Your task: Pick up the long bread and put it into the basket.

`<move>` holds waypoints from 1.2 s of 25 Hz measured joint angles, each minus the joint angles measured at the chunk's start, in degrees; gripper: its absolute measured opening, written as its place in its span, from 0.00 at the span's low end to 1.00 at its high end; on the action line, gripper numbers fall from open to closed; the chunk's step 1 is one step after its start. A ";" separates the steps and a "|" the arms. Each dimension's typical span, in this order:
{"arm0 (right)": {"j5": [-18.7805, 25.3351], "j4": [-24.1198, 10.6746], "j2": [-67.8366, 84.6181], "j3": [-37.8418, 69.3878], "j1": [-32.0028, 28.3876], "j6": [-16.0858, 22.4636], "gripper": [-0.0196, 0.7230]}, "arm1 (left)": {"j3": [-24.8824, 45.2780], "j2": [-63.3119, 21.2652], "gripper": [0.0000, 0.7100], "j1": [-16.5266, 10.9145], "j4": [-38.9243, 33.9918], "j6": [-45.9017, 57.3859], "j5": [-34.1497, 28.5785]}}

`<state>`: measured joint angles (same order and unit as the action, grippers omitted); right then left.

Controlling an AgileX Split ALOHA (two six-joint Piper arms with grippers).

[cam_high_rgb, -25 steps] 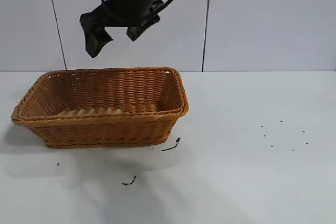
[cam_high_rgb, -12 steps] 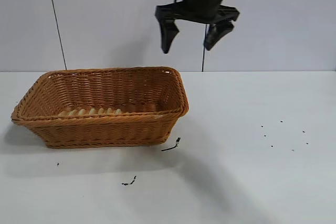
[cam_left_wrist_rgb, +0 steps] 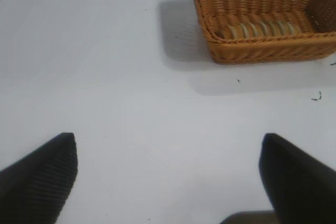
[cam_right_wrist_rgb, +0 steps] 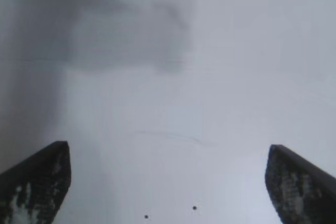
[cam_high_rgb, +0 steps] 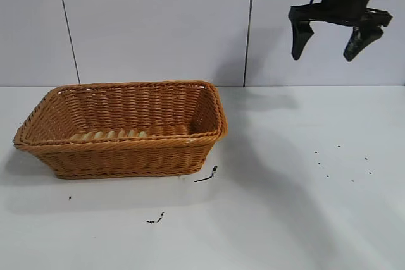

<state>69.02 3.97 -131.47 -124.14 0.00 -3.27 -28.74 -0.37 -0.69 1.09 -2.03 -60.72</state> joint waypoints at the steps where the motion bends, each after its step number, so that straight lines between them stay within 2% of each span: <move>1: 0.00 0.00 0.07 0.00 -0.03 0.00 0.95 | 0.00 0.00 0.98 0.00 0.00 0.00 0.00; 5: 0.05 0.05 1.97 0.86 0.00 0.00 0.95 | 0.00 0.00 0.98 0.00 0.00 0.00 0.00; 11: 0.00 0.05 9.72 8.90 0.02 0.00 0.96 | 0.00 0.00 0.98 0.00 0.00 0.00 0.00; 30: 0.07 0.00 64.16 70.34 0.02 -1.47 0.96 | 0.00 0.00 0.98 0.00 0.00 0.00 0.00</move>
<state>69.09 3.96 -67.31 -53.79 0.02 -4.74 -28.74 -0.37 -0.69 1.09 -2.03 -60.72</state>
